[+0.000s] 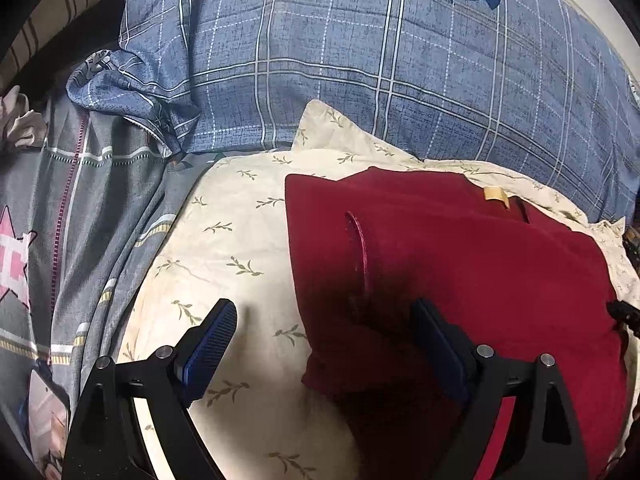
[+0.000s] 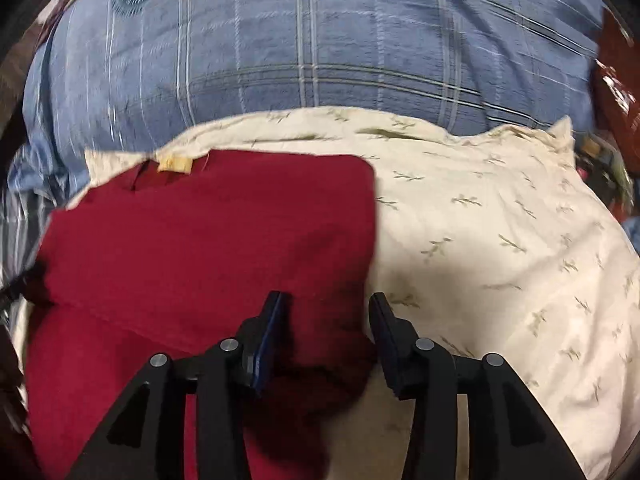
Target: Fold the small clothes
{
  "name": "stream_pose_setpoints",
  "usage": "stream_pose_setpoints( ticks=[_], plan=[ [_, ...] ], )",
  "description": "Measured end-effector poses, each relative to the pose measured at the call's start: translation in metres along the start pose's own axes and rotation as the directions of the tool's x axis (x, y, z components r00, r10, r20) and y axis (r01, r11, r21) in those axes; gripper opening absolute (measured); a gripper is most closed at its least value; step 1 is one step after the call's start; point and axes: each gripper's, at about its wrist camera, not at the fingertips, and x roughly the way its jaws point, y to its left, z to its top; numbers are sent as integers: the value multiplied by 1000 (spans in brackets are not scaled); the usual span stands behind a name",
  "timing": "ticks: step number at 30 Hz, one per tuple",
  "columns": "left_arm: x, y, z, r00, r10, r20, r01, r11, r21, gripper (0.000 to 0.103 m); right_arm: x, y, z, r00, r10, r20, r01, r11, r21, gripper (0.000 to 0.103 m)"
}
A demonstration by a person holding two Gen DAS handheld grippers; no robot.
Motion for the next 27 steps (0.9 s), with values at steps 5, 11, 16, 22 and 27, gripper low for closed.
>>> stream_pose_setpoints(
  ticks=[5,11,16,22,27],
  plan=[
    [-11,0,-3,1000,-18,23,18,1000,7,89,-28,0,-1,998,1,64,-1,1000,-1,52],
    [-7,1,0,1000,-11,21,12,1000,-8,89,-24,23,20,996,25,91,-23,999,-23,54],
    [2,-3,4,1000,9,8,-9,1000,2,89,4,49,35,997,25,76,-21,998,-62,54],
    [11,-5,8,1000,19,-9,-19,1000,8,89,44,50,47,999,2,37,-1,999,-45,54],
    [18,-7,10,999,27,-16,-27,1000,12,90,68,40,46,999,2,38,-2,1000,3,56]
  ],
)
